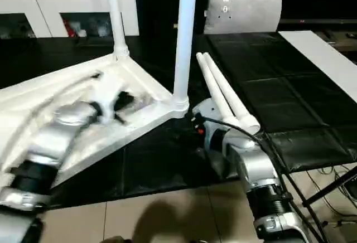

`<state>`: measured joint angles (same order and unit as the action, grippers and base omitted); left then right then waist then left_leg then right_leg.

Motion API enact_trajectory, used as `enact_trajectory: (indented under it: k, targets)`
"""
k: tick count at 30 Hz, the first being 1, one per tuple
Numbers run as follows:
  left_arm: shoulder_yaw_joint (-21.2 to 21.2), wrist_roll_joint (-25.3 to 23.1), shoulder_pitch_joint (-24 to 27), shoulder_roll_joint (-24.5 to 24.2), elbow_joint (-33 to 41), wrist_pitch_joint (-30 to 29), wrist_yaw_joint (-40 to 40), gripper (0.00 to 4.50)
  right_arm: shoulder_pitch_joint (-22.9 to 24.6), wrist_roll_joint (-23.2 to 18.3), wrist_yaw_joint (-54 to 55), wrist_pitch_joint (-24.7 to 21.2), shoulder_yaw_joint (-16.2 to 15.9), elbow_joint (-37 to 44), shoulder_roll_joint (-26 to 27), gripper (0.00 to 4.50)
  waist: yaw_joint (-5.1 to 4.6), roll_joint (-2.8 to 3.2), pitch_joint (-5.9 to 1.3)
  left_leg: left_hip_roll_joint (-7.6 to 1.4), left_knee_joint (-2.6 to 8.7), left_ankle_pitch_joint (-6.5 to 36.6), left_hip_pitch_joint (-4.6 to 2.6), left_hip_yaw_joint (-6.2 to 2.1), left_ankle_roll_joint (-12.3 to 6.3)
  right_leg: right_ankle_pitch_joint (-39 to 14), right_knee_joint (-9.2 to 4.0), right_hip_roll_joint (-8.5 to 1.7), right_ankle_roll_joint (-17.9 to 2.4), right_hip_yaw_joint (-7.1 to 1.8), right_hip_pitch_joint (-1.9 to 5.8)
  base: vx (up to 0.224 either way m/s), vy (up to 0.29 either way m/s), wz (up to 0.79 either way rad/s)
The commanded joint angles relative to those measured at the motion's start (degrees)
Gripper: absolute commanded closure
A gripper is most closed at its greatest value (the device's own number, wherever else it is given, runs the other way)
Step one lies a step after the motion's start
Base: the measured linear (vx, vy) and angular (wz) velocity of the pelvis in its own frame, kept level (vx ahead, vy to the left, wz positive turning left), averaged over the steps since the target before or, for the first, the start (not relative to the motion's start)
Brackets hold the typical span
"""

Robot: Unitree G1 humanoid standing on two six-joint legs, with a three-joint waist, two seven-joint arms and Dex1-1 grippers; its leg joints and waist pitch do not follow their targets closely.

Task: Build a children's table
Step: Rotate table base

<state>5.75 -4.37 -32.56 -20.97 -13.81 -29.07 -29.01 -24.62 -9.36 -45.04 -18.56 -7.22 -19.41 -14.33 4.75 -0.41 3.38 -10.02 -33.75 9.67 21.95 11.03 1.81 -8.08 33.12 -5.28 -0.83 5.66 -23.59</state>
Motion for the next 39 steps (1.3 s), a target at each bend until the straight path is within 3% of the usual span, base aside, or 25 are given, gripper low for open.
enact_trajectory:
  k: [1, 2, 3, 4, 7, 9, 16, 25, 26, 27, 28, 29, 32, 35, 39]
  targets:
    - [-0.94, -3.16, 1.43, -5.19, 1.80, -3.37, 0.05, 4.14, -1.17, 1.18, 0.89, 0.03, -0.82, -1.18, 0.41, 0.00, -0.07, 0.28, -4.07, -3.43, 4.46, 17.37, -1.29, -2.10, 0.65, -20.48, -3.67, -3.81, -8.59, -2.94, 2.63, 0.000, 0.000, 0.00]
    - [-0.94, -3.16, 1.43, -5.19, 1.80, -3.37, 0.05, 4.14, -1.17, 1.18, 0.89, 0.03, -0.82, -1.18, 0.41, 0.00, -0.25, 0.41, -4.05, -3.32, 4.52, 17.31, -1.15, -2.03, 0.59, -20.32, -3.66, -3.62, -8.47, -2.93, 2.66, 0.000, 0.000, 0.00]
    - [-0.24, -4.93, 2.16, -8.16, 1.90, -3.71, -1.09, 4.14, -1.58, 1.52, 1.12, 0.05, -1.07, -1.84, 0.62, 0.00, -0.27, 0.58, -4.07, -3.34, 4.42, 17.73, -1.69, -1.89, 0.80, -19.89, -3.82, -3.53, -8.57, -3.00, 2.26, 0.000, 0.000, 0.00]
    - [0.03, -5.92, 2.89, -10.28, 2.30, -4.34, -1.74, 4.30, -1.85, 1.75, 1.31, 0.08, -1.22, -2.33, 0.77, 0.00, -0.34, 0.25, -4.08, -3.34, 4.42, 17.43, -1.61, -1.89, 0.93, -19.06, -3.69, -3.53, -9.01, -3.06, 2.30, 0.000, 0.000, 0.00]
    - [-0.08, -7.70, 5.31, -16.35, 3.74, -7.00, -3.16, 4.48, -2.68, 1.99, 1.64, -0.08, -1.73, -3.45, 1.15, 0.00, -0.41, 0.74, -4.11, -3.35, 4.52, 16.58, -1.53, -1.86, 1.06, -16.81, -3.10, -3.43, -9.82, -3.18, 2.31, 0.000, 0.000, 0.00]
    - [-1.24, -10.07, 6.36, -20.71, 2.15, -8.81, -1.17, 4.49, -3.52, 2.53, 1.66, 0.21, -2.26, -4.70, 1.49, 0.00, -0.24, 0.95, -4.00, -3.37, 4.51, 17.54, -1.90, -1.76, 1.62, -16.89, -3.18, -3.43, -10.15, -3.28, 2.07, 0.000, 0.000, 0.00]
    - [-0.41, -12.63, 8.81, -25.17, 0.97, -11.93, -1.21, 4.49, -5.06, 3.56, 2.36, 0.91, -2.89, -7.78, 2.08, 0.00, -0.05, 1.02, -3.79, -3.36, 4.75, 21.50, -2.14, -2.08, 3.23, -20.93, -3.57, -3.68, -9.02, -3.35, 1.90, 0.000, 0.000, 0.00]
    - [5.38, -8.65, 13.35, -25.25, 6.34, -15.25, -11.77, 4.49, -9.19, 4.91, 6.65, 4.70, -2.13, -16.34, 5.73, 0.00, -0.38, 1.21, -3.77, -3.35, 4.78, 22.94, -2.20, -2.17, 3.77, -20.47, -3.58, -3.85, -10.36, -3.49, 1.84, 0.000, 0.000, 0.00]
    - [6.44, -7.10, 14.33, -25.70, 8.72, -15.02, -15.10, 4.49, -10.17, 4.63, 7.18, 5.02, -1.69, -18.30, 6.72, 0.00, -0.29, 1.23, -3.84, -3.34, 4.71, 22.84, -2.30, -2.14, 3.78, -20.32, -3.58, -3.92, -10.50, -3.51, 1.85, 0.000, 0.000, 0.00]
    - [6.75, -6.35, 14.66, -25.86, 9.63, -15.04, -16.30, 4.49, -10.43, 4.67, 7.29, 5.19, -1.71, -18.84, 6.98, 0.00, -0.40, 1.22, -3.79, -3.40, 4.81, 22.19, -1.95, -2.25, 3.66, -19.88, -3.43, -4.04, -10.92, -3.54, 2.12, 0.000, 0.000, 0.00]
    - [7.48, -4.60, 15.44, -26.22, 11.76, -15.10, -19.12, 4.49, -11.04, 4.77, 7.56, 5.58, -1.76, -20.08, 7.59, 0.00, -0.10, 1.16, -3.90, -3.53, 4.72, 22.05, -2.42, -2.15, 3.83, -19.40, -3.35, -4.08, -11.08, -3.60, 1.81, 0.000, 0.000, 0.00]
    - [8.16, -2.18, 16.50, -26.57, 14.16, -13.55, -22.85, 4.49, -11.57, 5.11, 7.69, 6.15, -2.14, -21.15, 8.14, 0.00, -0.23, 1.04, -3.82, -3.46, 4.75, 22.07, -2.36, -2.05, 3.71, -19.28, -3.38, -3.96, -11.31, -3.62, 1.78, 0.000, 0.000, 0.00]
    - [8.75, -0.58, 17.15, -26.52, 16.01, -12.81, -25.54, 4.49, -12.23, 5.39, 7.85, 7.02, -2.29, -22.42, 8.75, 0.00, -0.22, 1.05, -3.78, -3.41, 4.85, 22.13, -2.28, -1.97, 4.02, -18.02, -3.05, -3.75, -11.62, -3.63, 1.91, 0.000, 0.000, 0.00]
    - [9.55, 1.46, 16.72, -24.79, 16.72, -12.82, -27.31, 4.49, -13.06, 5.59, 7.55, 7.77, -2.50, -23.88, 9.60, 0.00, -0.57, 0.82, -3.62, -3.26, 4.85, 22.50, -2.05, -2.01, 3.80, -20.57, -3.24, -3.98, -10.90, -3.69, 2.17, 0.000, 0.000, 0.00]
    - [9.57, 5.78, 16.05, -20.55, 18.23, -11.99, -30.07, 4.49, -14.53, 5.55, 7.22, 9.17, -2.30, -26.00, 10.61, 0.00, -1.30, 0.76, -3.30, -3.20, 4.79, 26.02, -2.39, -2.27, 4.16, -27.36, -4.06, -4.08, -9.34, -3.51, 2.03, 0.000, 0.000, 0.00]
